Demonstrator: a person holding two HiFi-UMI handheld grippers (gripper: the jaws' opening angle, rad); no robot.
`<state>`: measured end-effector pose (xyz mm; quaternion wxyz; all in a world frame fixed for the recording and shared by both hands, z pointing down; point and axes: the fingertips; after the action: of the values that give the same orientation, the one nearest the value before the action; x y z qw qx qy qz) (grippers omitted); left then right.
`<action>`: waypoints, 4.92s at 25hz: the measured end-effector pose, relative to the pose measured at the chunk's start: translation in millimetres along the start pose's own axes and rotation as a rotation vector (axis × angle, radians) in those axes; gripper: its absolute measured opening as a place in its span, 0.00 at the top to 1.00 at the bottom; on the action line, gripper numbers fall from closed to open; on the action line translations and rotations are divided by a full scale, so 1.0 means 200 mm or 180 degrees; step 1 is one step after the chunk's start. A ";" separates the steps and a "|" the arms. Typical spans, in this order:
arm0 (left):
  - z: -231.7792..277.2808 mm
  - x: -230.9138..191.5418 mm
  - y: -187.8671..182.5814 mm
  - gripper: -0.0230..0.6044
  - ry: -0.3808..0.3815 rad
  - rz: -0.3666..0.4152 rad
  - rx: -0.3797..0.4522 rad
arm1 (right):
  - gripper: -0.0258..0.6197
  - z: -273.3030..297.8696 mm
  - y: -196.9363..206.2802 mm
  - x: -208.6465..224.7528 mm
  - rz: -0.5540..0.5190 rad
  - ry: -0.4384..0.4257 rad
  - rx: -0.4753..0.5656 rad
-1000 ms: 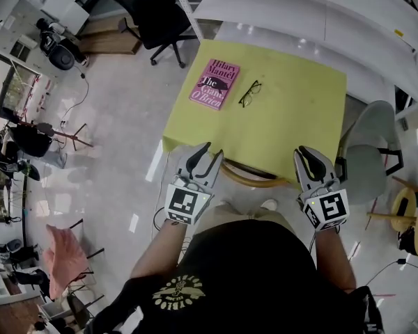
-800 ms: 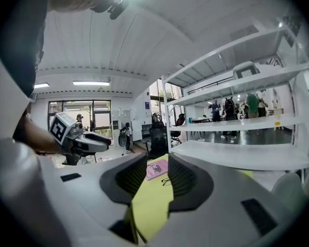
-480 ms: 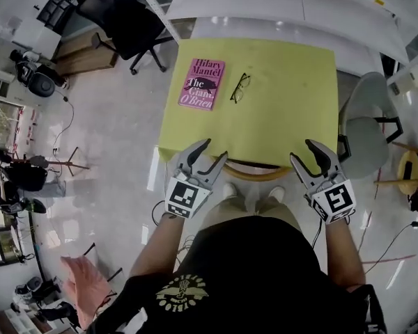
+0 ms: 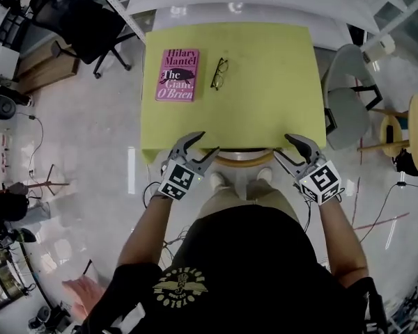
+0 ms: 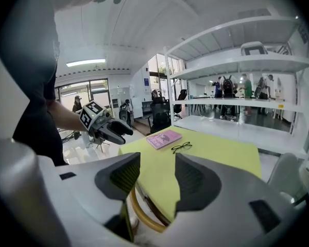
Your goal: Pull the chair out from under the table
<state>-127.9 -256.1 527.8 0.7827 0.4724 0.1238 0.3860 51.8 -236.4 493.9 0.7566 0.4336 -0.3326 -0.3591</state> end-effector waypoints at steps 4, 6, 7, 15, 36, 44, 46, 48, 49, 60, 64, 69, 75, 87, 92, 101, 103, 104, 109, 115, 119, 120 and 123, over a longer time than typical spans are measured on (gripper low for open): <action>0.05 0.04 0.12 0.63 0.0274 -0.0024 -0.0030 | 0.67 0.10 0.15 -0.04 0.0142 -0.0134 -0.0201; 0.07 0.05 0.19 0.62 0.0392 -0.0025 -0.0053 | 0.67 0.15 0.21 -0.03 0.0237 -0.0176 -0.0250; 0.08 0.07 0.23 0.62 0.0451 -0.0027 -0.0077 | 0.67 0.18 0.25 -0.03 0.0272 -0.0195 -0.0281; 0.13 0.27 0.52 0.61 0.0893 0.0485 -0.0472 | 0.66 0.38 0.57 -0.05 0.0337 -0.0455 -0.0702; 0.44 0.61 1.18 0.59 0.1563 0.1799 -0.1474 | 0.65 0.62 1.37 -0.12 -0.0484 -0.1224 -0.2431; 0.53 0.66 1.28 0.59 0.1687 0.1997 -0.1715 | 0.64 0.68 1.51 -0.10 -0.0771 -0.1200 -0.2791; 0.54 0.67 1.32 0.58 0.1710 0.2051 -0.1802 | 0.64 0.69 1.57 -0.07 -0.0891 -0.1128 -0.2977; 0.56 0.68 1.34 0.58 0.1695 0.2041 -0.1837 | 0.64 0.69 1.63 -0.04 -0.0957 -0.1052 -0.3127; 0.57 0.68 1.34 0.58 0.1676 0.2005 -0.1839 | 0.64 0.69 1.65 -0.03 -0.0968 -0.1024 -0.3158; 0.71 0.63 1.44 0.60 0.1113 0.2292 -0.1930 | 0.61 0.71 1.73 0.04 -0.1279 -0.0645 -0.3402; 0.70 0.63 1.46 0.63 0.1137 0.2431 -0.2000 | 0.62 0.71 1.74 0.03 -0.1321 -0.0650 -0.3477; 0.67 0.65 1.48 0.67 0.1265 0.2562 -0.2128 | 0.63 0.69 1.76 0.01 -0.1250 -0.0646 -0.3629; 0.59 0.69 1.51 0.68 0.1350 0.2758 -0.2096 | 0.63 0.65 1.77 -0.12 -0.1104 -0.0573 -0.3597; 0.43 0.79 1.60 0.68 0.1585 0.2978 -0.2063 | 0.63 0.59 1.85 -0.40 -0.0753 -0.0561 -0.3567; 0.35 0.91 1.61 0.68 0.1535 0.2890 -0.2127 | 0.63 0.52 1.88 -0.47 -0.0833 -0.0636 -0.3447; 0.21 1.13 1.66 0.68 0.1421 0.2631 -0.2297 | 0.63 0.39 1.95 -0.59 -0.1156 -0.0865 -0.3364; 0.18 1.20 1.67 0.68 0.1421 0.2567 -0.2342 | 0.63 0.34 1.98 -0.62 -0.1216 -0.0937 -0.3385; 0.17 1.24 1.67 0.68 0.1428 0.2542 -0.2360 | 0.63 0.31 1.99 -0.63 -0.1236 -0.0965 -0.3391; 0.12 1.40 1.68 0.68 0.1408 0.2493 -0.2426 | 0.64 0.19 2.06 -0.72 -0.1323 -0.1100 -0.3345; 0.02 1.48 1.71 0.68 0.1501 0.2476 -0.2427 | 0.65 0.15 2.11 -0.84 -0.1366 -0.1205 -0.3310; -0.01 1.52 1.76 0.68 0.1626 0.2422 -0.2545 | 0.65 0.14 2.13 -0.89 -0.1278 -0.1252 -0.3347; -0.02 1.53 1.76 0.68 0.1668 0.2413 -0.2571 | 0.65 0.14 2.13 -0.90 -0.1251 -0.1269 -0.3365; -0.06 1.56 1.79 0.68 0.1772 0.2384 -0.2657 | 0.65 0.13 2.16 -0.94 -0.1225 -0.1293 -0.3430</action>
<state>-98.5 68.1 874.0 0.6513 0.0200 -0.0121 0.7585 44.0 67.2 855.5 0.7125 -0.0353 -0.1574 -0.6829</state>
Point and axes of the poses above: the fingertips, and each gripper's own axes: z forward along the fingers, x to its right, y out of its underside, and after that the axes turned 11 degrees about -y, right-handed
